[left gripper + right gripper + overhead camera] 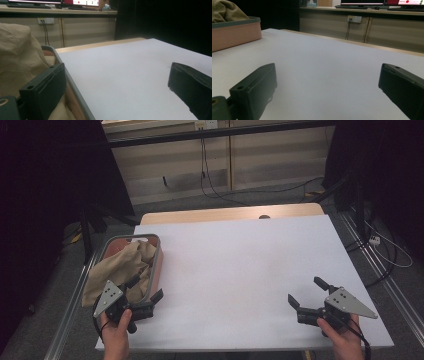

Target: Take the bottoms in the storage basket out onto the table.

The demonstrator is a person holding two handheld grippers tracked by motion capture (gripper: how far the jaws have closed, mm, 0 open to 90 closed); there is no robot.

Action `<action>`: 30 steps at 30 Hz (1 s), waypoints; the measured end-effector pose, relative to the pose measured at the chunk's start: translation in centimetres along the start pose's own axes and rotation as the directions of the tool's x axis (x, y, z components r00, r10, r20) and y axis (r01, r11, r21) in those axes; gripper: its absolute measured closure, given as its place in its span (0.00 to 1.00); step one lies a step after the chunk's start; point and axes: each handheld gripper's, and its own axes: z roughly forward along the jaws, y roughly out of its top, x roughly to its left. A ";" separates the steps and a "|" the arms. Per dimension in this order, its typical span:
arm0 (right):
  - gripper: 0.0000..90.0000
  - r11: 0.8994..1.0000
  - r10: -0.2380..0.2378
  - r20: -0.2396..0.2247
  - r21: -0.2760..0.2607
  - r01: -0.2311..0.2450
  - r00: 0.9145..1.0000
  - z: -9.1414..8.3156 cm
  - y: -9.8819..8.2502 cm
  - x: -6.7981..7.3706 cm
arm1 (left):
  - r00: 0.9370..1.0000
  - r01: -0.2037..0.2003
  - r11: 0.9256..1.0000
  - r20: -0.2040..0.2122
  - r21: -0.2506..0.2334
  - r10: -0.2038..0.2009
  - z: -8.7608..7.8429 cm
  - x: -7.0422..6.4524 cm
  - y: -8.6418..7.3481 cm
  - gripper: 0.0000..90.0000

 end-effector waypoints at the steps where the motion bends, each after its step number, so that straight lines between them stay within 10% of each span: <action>1: 0.01 1.000 0.000 0.000 0.000 0.000 1.000 0.0 0.0 0.0 | 1.000 0.000 1.000 0.000 0.000 0.000 0.0 0.0 0.0 0.02; 30: 0.02 1.000 0.012 0.000 0.001 -0.012 1.000 -0.2 0.0 -0.2 | 1.000 0.007 1.000 0.019 0.007 -0.008 0.4 0.8 4.6 0.02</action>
